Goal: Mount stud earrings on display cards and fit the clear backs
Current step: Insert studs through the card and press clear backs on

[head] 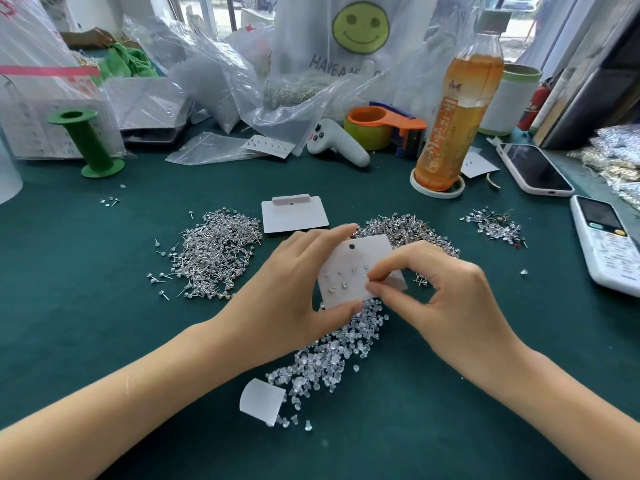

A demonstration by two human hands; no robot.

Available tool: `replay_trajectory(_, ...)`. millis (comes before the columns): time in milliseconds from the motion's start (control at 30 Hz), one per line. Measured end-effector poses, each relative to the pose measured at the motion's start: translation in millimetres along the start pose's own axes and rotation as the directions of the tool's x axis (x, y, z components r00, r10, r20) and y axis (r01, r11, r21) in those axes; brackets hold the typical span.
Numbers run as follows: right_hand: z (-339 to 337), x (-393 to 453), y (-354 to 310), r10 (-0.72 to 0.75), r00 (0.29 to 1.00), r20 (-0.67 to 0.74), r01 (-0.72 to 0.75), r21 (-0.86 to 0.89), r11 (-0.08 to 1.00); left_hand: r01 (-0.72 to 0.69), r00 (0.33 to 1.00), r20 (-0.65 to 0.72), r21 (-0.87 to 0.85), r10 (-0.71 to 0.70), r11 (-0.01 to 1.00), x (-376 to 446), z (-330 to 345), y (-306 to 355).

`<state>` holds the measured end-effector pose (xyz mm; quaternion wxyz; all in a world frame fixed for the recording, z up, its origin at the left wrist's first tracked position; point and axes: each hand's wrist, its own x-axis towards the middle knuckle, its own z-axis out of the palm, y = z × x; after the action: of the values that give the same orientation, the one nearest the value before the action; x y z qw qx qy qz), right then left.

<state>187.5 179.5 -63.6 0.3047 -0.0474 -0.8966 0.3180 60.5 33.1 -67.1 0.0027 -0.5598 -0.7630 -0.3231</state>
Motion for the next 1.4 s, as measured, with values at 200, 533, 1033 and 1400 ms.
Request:
replay_trajectory(200,1,-1,3,-0.087,0.996,-0.033,0.086,-0.018,0.996,-0.015,1.0,-0.004,-0.016,0.015,1.0,-2,-1,2)
replay_trajectory(533,5,-1,6,-0.254,0.967,-0.022,0.249,-0.134,0.959,-0.008,1.0,-0.008,-0.062,0.007,0.998,-3,0,5)
replay_trajectory(1033,-13,7,31,0.146,0.973,-0.178,-0.175,-0.16,0.971,0.196,0.977,-0.039,-0.245,-0.212,0.95,3,-3,-16)
replay_trajectory(1400,3,17,37,0.113,0.993,0.017,-0.095,-0.421,0.902,0.187,0.98,-0.042,-0.162,-0.196,0.969,3,-4,-16)
